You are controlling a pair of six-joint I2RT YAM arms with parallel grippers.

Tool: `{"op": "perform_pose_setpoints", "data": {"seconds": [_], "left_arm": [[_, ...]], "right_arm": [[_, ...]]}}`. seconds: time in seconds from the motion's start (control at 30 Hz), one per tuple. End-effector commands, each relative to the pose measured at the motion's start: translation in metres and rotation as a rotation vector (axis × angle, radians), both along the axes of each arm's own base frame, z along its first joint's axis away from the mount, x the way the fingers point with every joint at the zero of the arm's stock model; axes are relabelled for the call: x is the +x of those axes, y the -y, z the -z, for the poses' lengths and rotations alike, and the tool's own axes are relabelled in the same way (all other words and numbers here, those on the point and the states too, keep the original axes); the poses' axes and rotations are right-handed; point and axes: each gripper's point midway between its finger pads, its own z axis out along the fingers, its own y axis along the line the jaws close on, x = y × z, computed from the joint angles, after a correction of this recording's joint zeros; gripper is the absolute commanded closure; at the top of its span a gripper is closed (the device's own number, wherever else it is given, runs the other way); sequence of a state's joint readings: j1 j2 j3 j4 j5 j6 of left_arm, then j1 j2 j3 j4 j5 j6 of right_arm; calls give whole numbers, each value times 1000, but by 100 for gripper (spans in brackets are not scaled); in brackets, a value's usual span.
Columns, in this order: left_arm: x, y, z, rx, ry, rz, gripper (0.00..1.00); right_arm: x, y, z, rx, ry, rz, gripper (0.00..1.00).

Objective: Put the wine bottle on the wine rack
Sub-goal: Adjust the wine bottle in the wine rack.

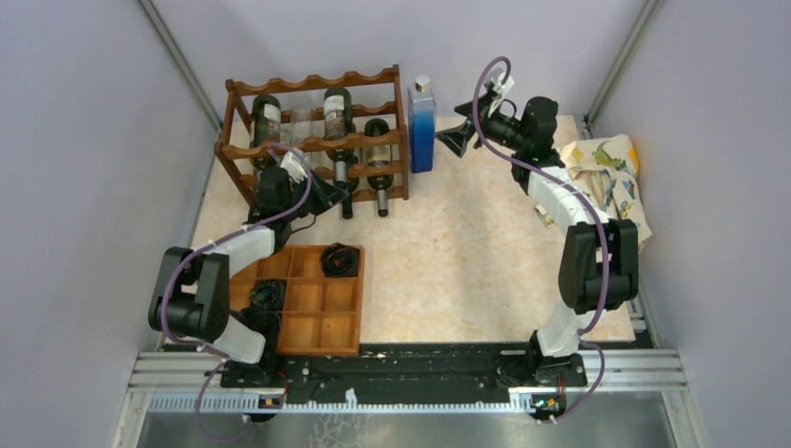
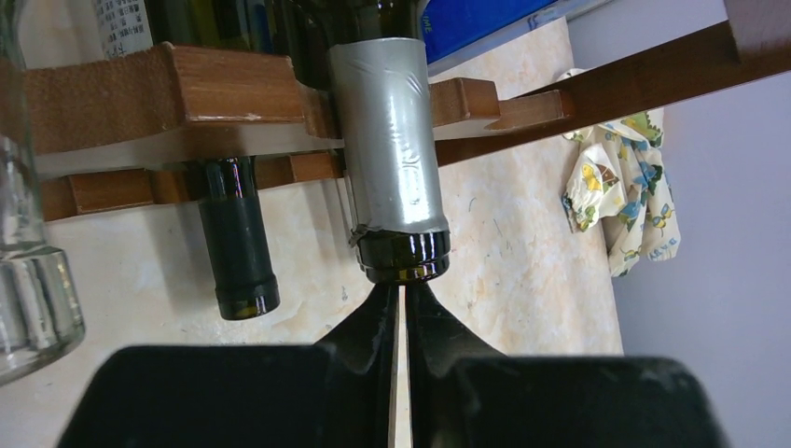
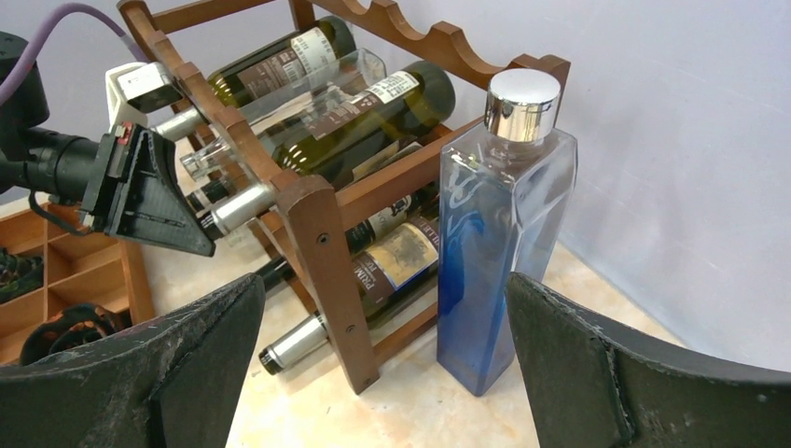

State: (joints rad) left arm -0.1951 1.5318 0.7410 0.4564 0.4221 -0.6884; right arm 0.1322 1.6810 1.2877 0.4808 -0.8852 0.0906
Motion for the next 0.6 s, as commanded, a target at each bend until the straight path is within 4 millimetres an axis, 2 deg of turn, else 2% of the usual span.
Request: {"op": "perform_pose_setpoints", "data": {"seconds": [0.0, 0.2, 0.3, 0.37, 0.57], "left_arm": [[10, 1, -18, -5, 59, -15, 89], [-21, -3, -4, 9, -12, 6, 64], [-39, -8, -6, 28, -1, 9, 54], [-50, -11, -13, 45, 26, 10, 50], [-83, -20, -59, 78, 218, 31, 47]], "right_arm": [[-11, 5, -34, 8, 105, 1, 2], [1, 8, -40, 9, 110, 44, 2], [8, 5, -44, 11, 120, 34, 2], [15, 2, -43, 8, 124, 33, 2], [40, -4, -44, 18, 157, 40, 2]]}}
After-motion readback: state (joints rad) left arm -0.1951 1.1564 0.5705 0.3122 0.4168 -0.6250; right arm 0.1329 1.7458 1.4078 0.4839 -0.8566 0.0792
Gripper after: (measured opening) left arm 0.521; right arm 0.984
